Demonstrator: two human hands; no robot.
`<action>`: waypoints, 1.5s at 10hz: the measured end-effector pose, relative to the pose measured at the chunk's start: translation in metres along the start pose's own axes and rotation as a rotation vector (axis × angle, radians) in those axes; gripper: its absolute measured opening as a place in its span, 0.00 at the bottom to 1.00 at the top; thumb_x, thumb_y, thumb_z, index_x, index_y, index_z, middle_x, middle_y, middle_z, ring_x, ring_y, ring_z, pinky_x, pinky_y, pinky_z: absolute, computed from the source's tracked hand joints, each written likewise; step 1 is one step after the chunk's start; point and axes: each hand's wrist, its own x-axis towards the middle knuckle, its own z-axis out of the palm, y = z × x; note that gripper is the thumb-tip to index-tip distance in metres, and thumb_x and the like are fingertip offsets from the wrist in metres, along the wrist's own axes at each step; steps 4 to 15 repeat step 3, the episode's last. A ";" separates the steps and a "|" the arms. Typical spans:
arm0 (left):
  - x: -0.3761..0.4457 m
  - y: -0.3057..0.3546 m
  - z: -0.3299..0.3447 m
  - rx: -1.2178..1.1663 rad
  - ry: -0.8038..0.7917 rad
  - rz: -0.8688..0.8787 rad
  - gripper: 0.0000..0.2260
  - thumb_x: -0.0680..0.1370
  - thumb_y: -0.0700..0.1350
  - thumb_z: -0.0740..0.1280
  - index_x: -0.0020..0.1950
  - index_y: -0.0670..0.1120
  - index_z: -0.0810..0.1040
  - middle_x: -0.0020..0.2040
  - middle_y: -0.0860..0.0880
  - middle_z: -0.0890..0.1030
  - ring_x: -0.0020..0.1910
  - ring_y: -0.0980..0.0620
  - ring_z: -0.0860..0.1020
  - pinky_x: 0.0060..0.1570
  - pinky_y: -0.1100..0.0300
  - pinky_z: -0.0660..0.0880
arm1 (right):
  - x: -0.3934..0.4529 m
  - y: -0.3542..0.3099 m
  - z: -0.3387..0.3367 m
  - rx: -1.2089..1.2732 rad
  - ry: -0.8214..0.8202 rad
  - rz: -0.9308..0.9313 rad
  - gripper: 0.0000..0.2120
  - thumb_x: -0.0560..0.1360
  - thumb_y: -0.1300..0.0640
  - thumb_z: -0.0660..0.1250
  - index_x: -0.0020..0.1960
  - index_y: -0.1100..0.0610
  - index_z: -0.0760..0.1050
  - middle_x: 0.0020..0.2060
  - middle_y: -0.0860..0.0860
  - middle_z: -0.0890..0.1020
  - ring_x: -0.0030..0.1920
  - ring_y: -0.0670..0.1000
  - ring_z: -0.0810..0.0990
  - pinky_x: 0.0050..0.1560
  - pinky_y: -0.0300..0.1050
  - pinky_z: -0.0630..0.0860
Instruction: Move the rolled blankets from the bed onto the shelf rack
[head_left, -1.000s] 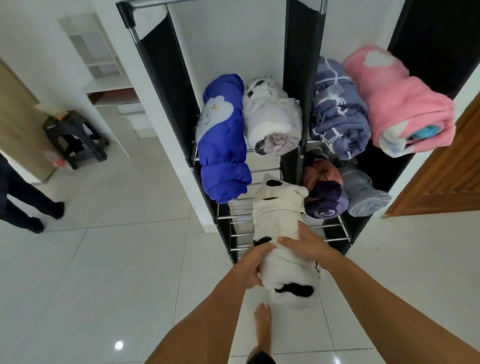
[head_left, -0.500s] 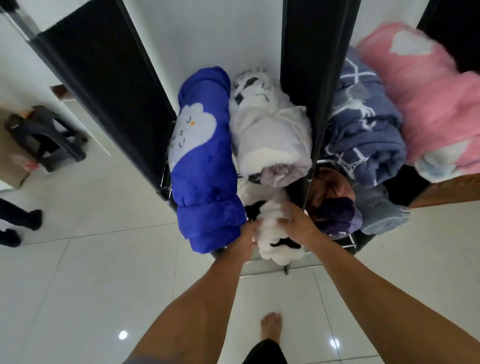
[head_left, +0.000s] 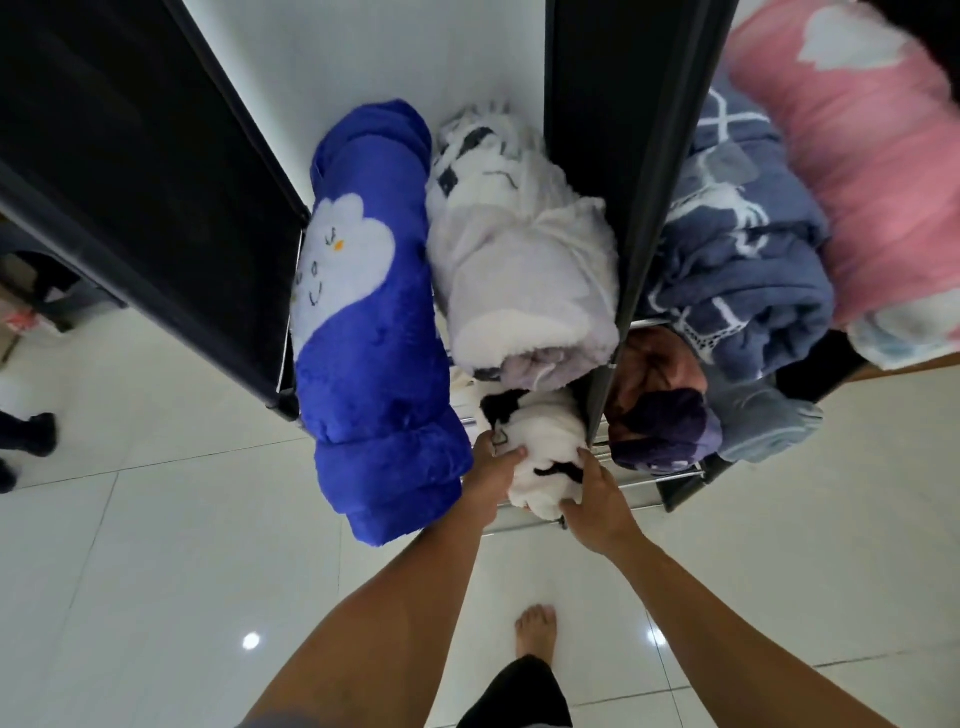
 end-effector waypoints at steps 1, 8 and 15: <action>-0.004 -0.003 -0.001 0.008 0.001 -0.025 0.23 0.77 0.44 0.67 0.71 0.50 0.67 0.67 0.47 0.74 0.62 0.44 0.76 0.48 0.52 0.78 | -0.003 0.004 -0.002 -0.035 -0.065 0.015 0.37 0.75 0.63 0.62 0.79 0.55 0.47 0.76 0.58 0.60 0.70 0.61 0.68 0.64 0.48 0.69; -0.039 -0.019 -0.002 0.216 0.080 0.098 0.31 0.72 0.44 0.71 0.73 0.51 0.63 0.67 0.46 0.74 0.63 0.45 0.75 0.62 0.48 0.75 | -0.025 0.002 -0.018 0.024 -0.108 0.024 0.31 0.76 0.58 0.63 0.77 0.53 0.56 0.67 0.59 0.73 0.65 0.59 0.74 0.56 0.42 0.70; -0.039 -0.019 -0.002 0.216 0.080 0.098 0.31 0.72 0.44 0.71 0.73 0.51 0.63 0.67 0.46 0.74 0.63 0.45 0.75 0.62 0.48 0.75 | -0.025 0.002 -0.018 0.024 -0.108 0.024 0.31 0.76 0.58 0.63 0.77 0.53 0.56 0.67 0.59 0.73 0.65 0.59 0.74 0.56 0.42 0.70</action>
